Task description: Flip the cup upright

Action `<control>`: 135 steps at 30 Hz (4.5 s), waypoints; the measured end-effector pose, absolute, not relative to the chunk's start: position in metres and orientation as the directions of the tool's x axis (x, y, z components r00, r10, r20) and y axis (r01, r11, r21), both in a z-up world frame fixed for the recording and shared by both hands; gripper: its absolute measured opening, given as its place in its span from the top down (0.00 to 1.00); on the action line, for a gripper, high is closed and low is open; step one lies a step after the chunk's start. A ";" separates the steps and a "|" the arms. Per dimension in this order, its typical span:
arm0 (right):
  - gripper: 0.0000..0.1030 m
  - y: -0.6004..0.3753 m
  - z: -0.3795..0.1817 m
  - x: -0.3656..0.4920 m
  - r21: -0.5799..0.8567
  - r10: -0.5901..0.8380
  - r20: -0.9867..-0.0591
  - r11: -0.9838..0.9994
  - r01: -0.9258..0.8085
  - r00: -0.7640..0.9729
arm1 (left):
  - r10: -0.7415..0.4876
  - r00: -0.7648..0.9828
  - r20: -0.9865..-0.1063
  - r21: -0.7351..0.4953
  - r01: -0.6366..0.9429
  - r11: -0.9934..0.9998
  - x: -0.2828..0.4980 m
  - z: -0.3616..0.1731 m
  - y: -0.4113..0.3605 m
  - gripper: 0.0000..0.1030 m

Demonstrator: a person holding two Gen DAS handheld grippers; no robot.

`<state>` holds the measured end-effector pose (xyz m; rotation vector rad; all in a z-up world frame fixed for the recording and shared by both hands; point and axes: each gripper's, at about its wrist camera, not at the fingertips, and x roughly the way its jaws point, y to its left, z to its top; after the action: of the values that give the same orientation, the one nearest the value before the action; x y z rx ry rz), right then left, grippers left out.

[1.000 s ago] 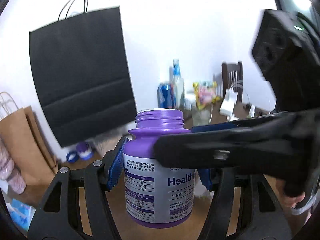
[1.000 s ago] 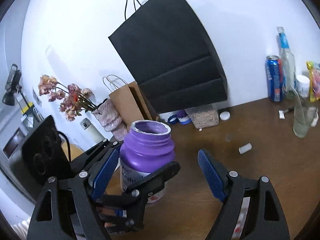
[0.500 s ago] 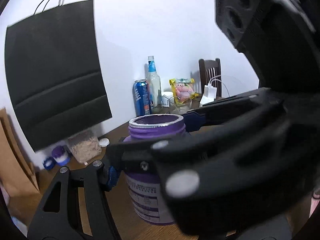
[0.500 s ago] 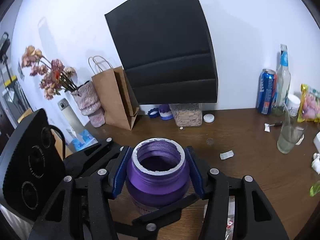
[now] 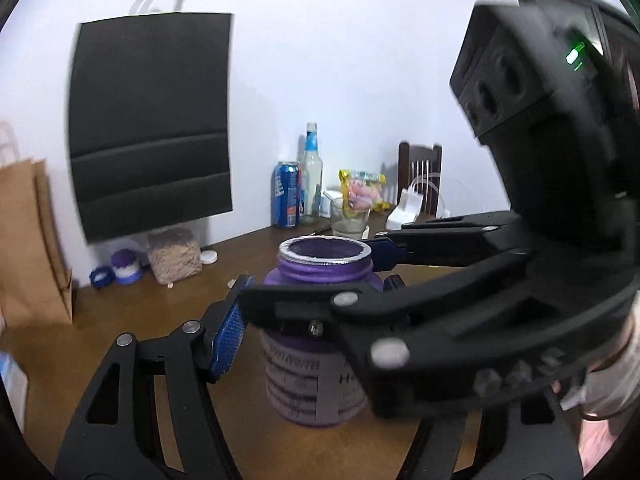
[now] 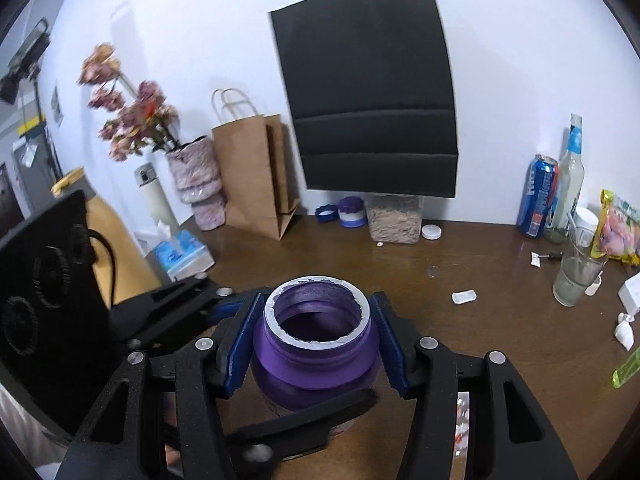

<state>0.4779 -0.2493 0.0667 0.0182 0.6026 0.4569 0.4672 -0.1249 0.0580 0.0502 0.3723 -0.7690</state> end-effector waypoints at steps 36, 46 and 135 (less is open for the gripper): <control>0.41 -0.181 -0.029 0.464 0.125 0.451 -0.639 0.860 -0.494 0.623 | -0.517 0.593 -0.617 -0.247 0.478 0.843 0.448 -0.061 -0.069 0.42; 0.41 -0.181 -0.028 0.470 0.157 0.460 -0.644 0.862 -0.483 0.612 | -0.492 0.591 -0.639 -0.236 0.458 0.857 0.453 -0.059 -0.070 0.42; 0.13 -0.247 -0.037 0.032 0.124 0.415 -0.401 0.908 -0.400 0.817 | -0.059 0.943 -0.328 -0.095 0.029 0.995 -0.011 -0.009 -0.005 0.00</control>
<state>0.0318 -0.2470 -0.0368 0.0342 0.4356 0.4343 -0.0106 -0.0045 -0.0089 -0.0897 0.3370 -0.0451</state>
